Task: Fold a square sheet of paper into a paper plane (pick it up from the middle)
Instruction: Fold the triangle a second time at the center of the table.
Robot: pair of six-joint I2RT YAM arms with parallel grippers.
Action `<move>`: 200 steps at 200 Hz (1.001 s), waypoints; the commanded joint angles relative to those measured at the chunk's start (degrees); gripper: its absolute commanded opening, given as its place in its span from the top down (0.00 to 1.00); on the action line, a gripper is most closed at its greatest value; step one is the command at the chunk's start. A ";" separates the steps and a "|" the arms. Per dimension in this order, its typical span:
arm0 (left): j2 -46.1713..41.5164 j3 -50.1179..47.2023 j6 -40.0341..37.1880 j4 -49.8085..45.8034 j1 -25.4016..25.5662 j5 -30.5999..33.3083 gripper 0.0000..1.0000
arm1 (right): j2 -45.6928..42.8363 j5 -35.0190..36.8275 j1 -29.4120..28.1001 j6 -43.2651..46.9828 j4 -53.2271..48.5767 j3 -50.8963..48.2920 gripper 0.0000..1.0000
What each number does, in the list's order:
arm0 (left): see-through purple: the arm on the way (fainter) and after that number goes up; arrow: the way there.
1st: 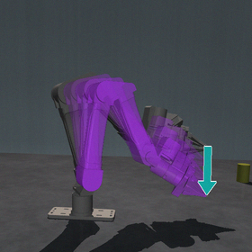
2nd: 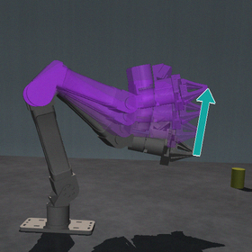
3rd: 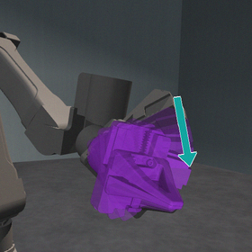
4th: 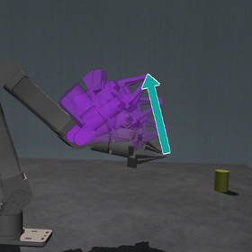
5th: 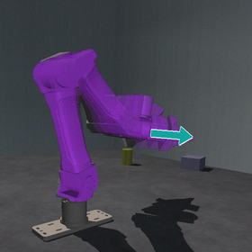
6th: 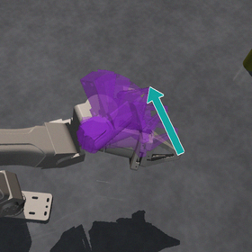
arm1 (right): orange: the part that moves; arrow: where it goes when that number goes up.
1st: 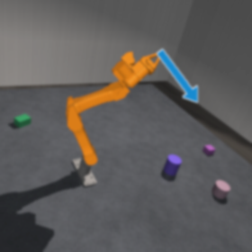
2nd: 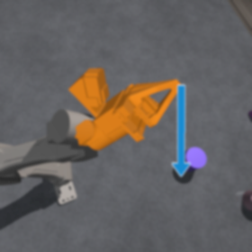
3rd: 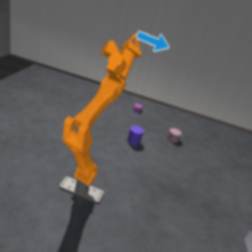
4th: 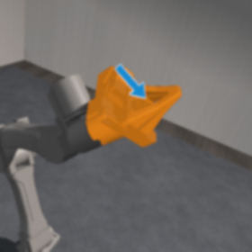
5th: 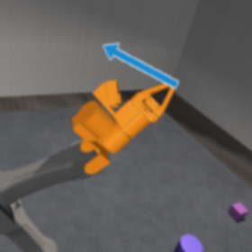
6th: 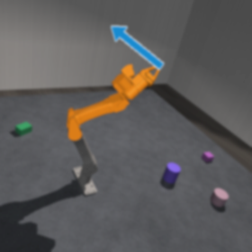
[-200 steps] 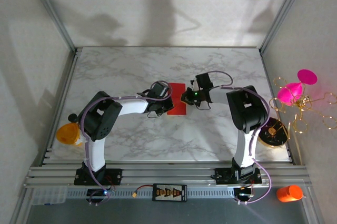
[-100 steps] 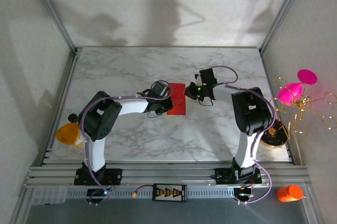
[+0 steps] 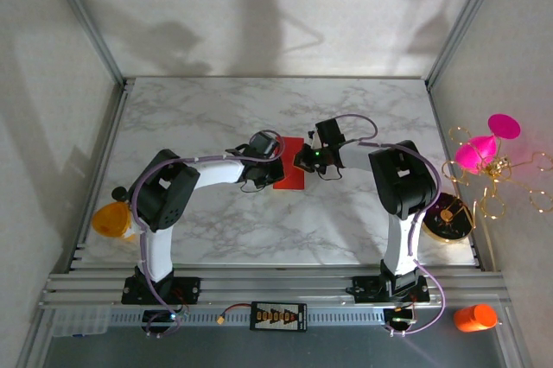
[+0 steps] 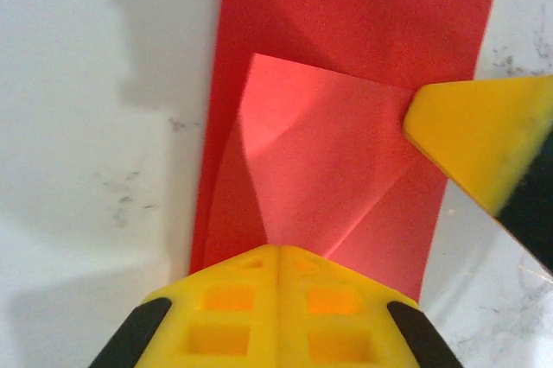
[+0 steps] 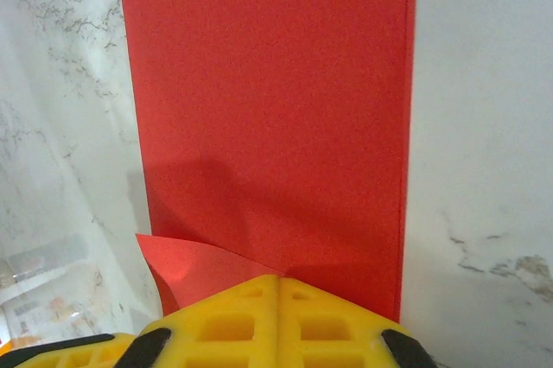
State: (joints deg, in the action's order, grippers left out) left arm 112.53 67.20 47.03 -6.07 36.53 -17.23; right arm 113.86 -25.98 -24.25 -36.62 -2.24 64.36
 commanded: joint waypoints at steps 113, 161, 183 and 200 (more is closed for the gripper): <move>7.03 9.09 -2.06 0.10 0.74 -3.19 0.97 | 3.26 4.80 0.25 0.92 -6.85 -0.34 0.98; 6.80 6.94 -1.94 1.38 0.73 -4.50 1.00 | 3.30 5.00 0.17 0.76 -6.89 -0.63 0.98; 6.97 6.01 -1.72 2.92 0.66 -5.88 1.00 | 3.29 4.92 0.17 0.66 -6.77 -0.87 0.98; 7.81 5.85 -1.49 3.34 0.72 -6.80 0.99 | 3.29 4.89 0.20 0.59 -6.70 -1.04 0.98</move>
State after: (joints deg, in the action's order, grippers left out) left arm 118.65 74.08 46.06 -3.60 36.93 -22.02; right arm 114.04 -25.12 -23.83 -36.62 -2.83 64.84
